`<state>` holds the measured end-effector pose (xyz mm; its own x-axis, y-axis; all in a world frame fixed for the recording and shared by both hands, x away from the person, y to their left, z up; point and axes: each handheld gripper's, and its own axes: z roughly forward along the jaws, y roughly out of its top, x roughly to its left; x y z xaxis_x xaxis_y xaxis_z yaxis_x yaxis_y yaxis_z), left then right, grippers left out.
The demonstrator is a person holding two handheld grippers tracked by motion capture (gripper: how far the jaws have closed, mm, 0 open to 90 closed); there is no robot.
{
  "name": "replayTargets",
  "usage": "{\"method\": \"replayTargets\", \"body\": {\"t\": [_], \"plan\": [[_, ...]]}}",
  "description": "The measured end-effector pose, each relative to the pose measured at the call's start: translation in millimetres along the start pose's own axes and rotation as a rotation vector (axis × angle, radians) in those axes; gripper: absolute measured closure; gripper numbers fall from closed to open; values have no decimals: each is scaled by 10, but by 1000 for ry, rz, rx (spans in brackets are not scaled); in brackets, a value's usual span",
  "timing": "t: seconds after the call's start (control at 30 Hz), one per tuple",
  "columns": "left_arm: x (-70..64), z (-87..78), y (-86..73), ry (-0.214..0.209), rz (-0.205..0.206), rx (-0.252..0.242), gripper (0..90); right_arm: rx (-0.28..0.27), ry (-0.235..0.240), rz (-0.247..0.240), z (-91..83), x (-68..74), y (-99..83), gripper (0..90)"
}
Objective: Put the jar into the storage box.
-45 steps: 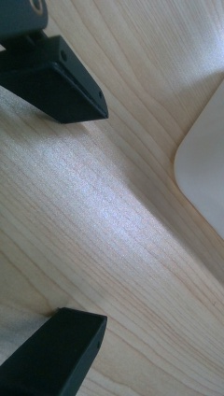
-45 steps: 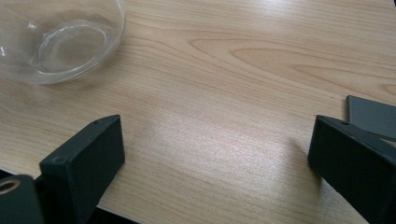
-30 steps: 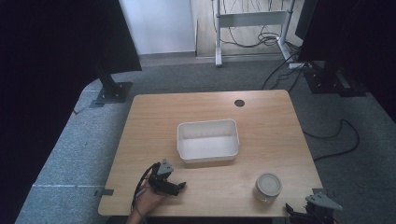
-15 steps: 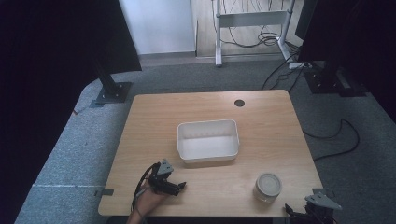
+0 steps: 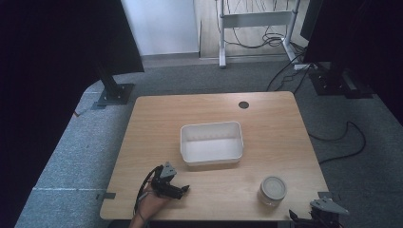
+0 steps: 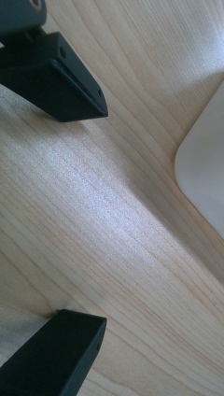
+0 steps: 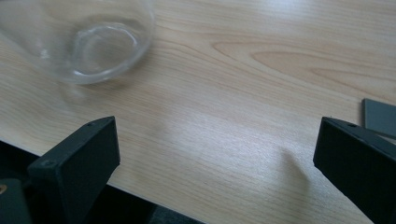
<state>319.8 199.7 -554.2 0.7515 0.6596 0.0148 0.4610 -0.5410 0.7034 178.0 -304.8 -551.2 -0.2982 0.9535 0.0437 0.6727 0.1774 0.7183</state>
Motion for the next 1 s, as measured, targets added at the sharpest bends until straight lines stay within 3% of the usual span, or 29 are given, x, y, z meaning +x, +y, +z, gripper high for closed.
{"method": "replayTargets", "body": {"t": [0.3, 0.53, 0.83, 1.0], "plan": [[0, 0, 0, 0, 0, 0, 23, -40, 60, -4, -87, 77, 82, 18], [0, 0, 0, 0, 0, 0, 23, -53, 80, -16, -103, 140, 124, 24], [1, 0, 0, 1, -1, 0, 23, -68, 110, -26, -75, 240, 189, 29], [1, 0, 0, 1, -1, 0, 23, -57, 134, -56, -25, 321, 217, 34]]}}
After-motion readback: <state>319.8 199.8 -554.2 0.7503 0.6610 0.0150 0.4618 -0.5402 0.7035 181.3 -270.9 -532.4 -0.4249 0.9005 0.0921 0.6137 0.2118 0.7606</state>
